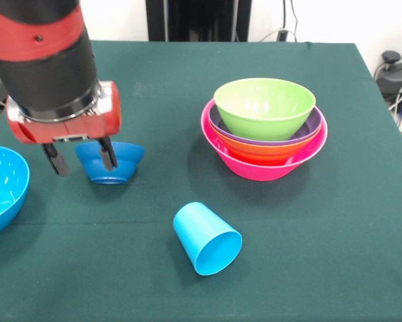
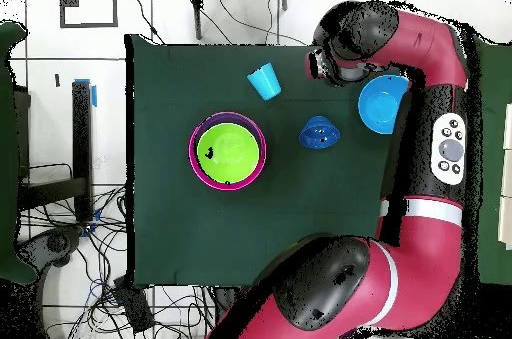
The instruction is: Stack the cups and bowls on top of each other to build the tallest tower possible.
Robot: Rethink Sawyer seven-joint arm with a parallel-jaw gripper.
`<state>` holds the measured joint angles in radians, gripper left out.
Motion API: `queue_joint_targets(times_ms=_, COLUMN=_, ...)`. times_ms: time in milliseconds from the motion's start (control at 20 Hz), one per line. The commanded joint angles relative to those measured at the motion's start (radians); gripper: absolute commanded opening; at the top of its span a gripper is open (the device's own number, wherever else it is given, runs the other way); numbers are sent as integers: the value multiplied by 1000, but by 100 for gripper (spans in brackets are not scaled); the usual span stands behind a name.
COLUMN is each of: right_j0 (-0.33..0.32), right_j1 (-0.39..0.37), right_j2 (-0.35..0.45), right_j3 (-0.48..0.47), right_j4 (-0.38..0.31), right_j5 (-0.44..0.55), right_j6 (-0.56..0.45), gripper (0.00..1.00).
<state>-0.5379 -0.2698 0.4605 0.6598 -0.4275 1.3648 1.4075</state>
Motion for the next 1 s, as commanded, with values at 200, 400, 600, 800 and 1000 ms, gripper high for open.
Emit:
queue_joint_targets(times_ms=200, right_j0=11, right_j1=-30, right_j2=29, right_j3=-43, right_j4=-77, right_j5=108, right_j6=-353, gripper=100)
queue_joint_targets(times_ms=400, right_j0=11, right_j1=24, right_j2=51, right_j3=-108, right_j4=-99, right_j5=95, right_j6=-390, gripper=100)
queue_joint_targets(times_ms=600, right_j0=8, right_j1=35, right_j2=51, right_j3=-128, right_j4=-100, right_j5=94, right_j6=-410, gripper=100)
queue_joint_targets(times_ms=800, right_j0=4, right_j1=50, right_j2=46, right_j3=-123, right_j4=-94, right_j5=62, right_j6=-417, gripper=100)
queue_joint_targets(times_ms=1000, right_j0=7, right_j1=74, right_j2=53, right_j3=-146, right_j4=-96, right_j5=46, right_j6=-429, gripper=100)
